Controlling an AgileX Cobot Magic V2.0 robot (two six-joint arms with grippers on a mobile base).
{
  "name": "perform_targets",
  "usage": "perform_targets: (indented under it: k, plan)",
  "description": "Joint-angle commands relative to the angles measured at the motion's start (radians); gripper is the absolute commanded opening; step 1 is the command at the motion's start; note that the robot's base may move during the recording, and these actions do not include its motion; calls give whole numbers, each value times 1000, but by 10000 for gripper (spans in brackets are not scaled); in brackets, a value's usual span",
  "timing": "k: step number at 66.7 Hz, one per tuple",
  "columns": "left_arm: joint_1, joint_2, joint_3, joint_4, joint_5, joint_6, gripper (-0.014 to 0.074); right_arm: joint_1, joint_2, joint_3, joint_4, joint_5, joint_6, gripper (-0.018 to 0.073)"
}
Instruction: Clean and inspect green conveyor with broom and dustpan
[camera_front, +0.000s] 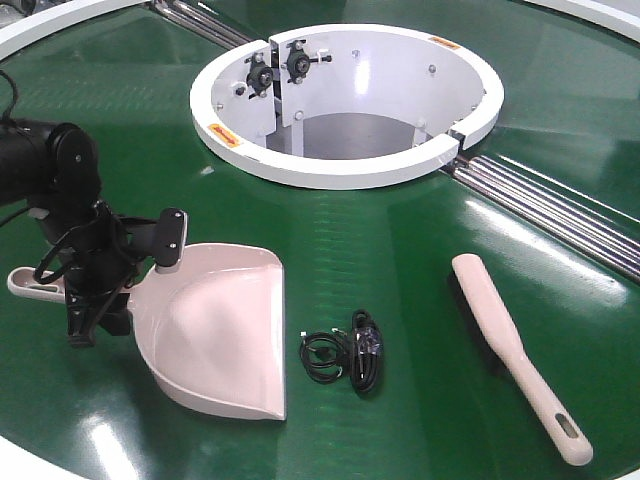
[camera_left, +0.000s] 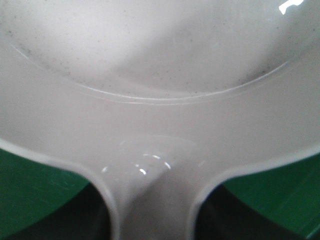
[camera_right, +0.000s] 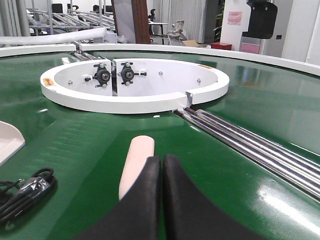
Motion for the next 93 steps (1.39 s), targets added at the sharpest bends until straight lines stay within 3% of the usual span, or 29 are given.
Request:
perform_targets:
  k: [1, 7, 15, 19, 41, 51, 93]
  plan:
    - [-4, -43, -27, -22, 4, -4, -8, 0, -18, 21, -9, -74, -9, -10]
    - [-4, -43, -27, -22, 4, -4, -8, 0, -18, 19, -10, -108, -9, -10]
    - [-4, -43, -27, -22, 4, -4, -8, 0, -18, 10, 29, -364, 40, -10]
    - [-4, -43, -27, -22, 4, -4, -8, 0, -9, -28, 48, -391, 49, -10]
    - [-4, -43, -27, -22, 4, -4, -8, 0, 293, -526, 88, 116, 41, -10]
    - [-4, -43, -27, -22, 4, -4, -8, 0, 455, -668, 95, 361, 42, -10]
    - [-4, -43, -27, -22, 5, -4, -8, 0, 574, -679, 105, 470, 67, -5]
